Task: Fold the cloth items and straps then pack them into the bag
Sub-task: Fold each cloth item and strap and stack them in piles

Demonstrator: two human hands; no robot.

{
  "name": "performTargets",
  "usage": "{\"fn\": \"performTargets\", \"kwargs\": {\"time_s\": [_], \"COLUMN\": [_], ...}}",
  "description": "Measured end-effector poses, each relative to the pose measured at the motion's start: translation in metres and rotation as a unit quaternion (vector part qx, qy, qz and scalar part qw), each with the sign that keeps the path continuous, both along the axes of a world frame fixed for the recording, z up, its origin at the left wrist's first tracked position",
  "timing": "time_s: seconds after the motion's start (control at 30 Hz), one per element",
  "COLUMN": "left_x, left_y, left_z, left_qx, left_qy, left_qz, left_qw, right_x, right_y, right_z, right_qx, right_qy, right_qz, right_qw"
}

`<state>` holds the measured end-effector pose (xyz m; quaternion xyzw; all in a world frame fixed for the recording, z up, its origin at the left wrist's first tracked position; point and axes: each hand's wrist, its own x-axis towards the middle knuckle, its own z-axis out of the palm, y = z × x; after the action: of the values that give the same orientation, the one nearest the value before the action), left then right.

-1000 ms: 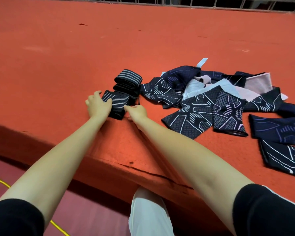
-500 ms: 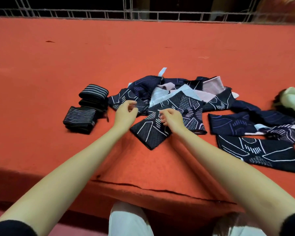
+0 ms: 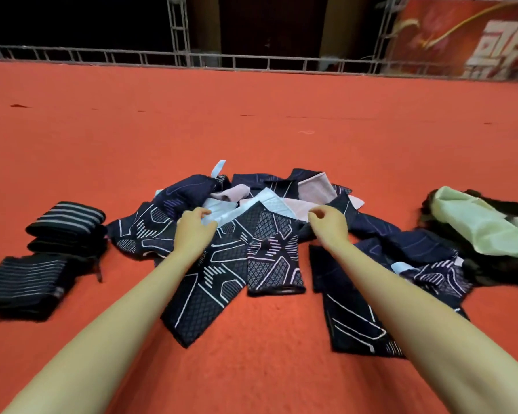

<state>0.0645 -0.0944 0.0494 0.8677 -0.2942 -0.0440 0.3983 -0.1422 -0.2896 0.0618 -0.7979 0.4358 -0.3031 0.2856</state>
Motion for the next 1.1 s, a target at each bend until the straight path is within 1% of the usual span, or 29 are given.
{"fn": "performTargets", "kwargs": {"time_s": [0.1,0.2,0.27,0.3,0.37,0.47,0.53,0.63,0.73,0.8,0.87,0.93,1.0,1.03,1.1], "left_x": [-0.002,-0.002,0.006,0.010,0.014,0.005,-0.004,-0.010,-0.015,-0.024,-0.034,-0.046,-0.062,-0.072,-0.095], "left_y": [-0.016,-0.021,-0.020,-0.020,-0.017,-0.013,-0.013,-0.014,-0.011,-0.005,0.001,0.008,0.016,0.021,0.032], "left_z": [-0.015,-0.026,-0.027,-0.026,-0.026,-0.030,-0.035,-0.035,-0.027,-0.023,-0.017,-0.009,0.003,0.010,0.021], "left_qx": [0.100,0.171,0.170,0.158,0.143,0.155,0.150,0.143,0.149,0.114,0.049,-0.021,-0.095,-0.121,-0.152], "left_qy": [-0.023,-0.060,-0.073,-0.070,-0.068,-0.103,-0.117,-0.103,-0.071,-0.065,-0.085,-0.082,-0.021,0.026,0.104], "left_qz": [0.007,0.006,0.003,-0.001,-0.012,-0.019,-0.027,-0.031,-0.027,-0.010,-0.009,-0.041,-0.073,-0.088,-0.128], "left_qw": [0.995,0.983,0.983,0.985,0.987,0.982,0.981,0.984,0.986,0.991,0.995,0.996,0.993,0.988,0.975], "right_x": [0.032,0.060,0.069,0.070,0.069,0.060,0.052,0.046,0.043,0.038,0.031,0.021,0.013,0.008,-0.004], "right_y": [-0.020,-0.037,-0.044,-0.046,-0.046,-0.038,-0.029,-0.018,-0.010,-0.002,0.010,0.028,0.053,0.066,0.094], "right_z": [-0.001,-0.011,-0.019,-0.023,-0.027,-0.033,-0.037,-0.040,-0.033,-0.025,-0.011,0.010,0.035,0.046,0.064], "right_qx": [0.002,0.005,-0.008,-0.005,0.008,-0.028,-0.043,-0.083,-0.103,-0.129,-0.167,-0.154,-0.081,-0.051,-0.025], "right_qy": [0.028,0.117,0.171,0.180,0.165,0.132,0.128,0.178,0.216,0.181,0.089,0.008,-0.050,-0.078,-0.133], "right_qz": [0.025,0.083,0.109,0.114,0.121,0.120,0.127,0.143,0.135,0.110,0.079,0.060,0.069,0.089,0.132], "right_qw": [0.999,0.990,0.979,0.977,0.979,0.984,0.983,0.970,0.962,0.969,0.979,0.986,0.993,0.992,0.982]}}
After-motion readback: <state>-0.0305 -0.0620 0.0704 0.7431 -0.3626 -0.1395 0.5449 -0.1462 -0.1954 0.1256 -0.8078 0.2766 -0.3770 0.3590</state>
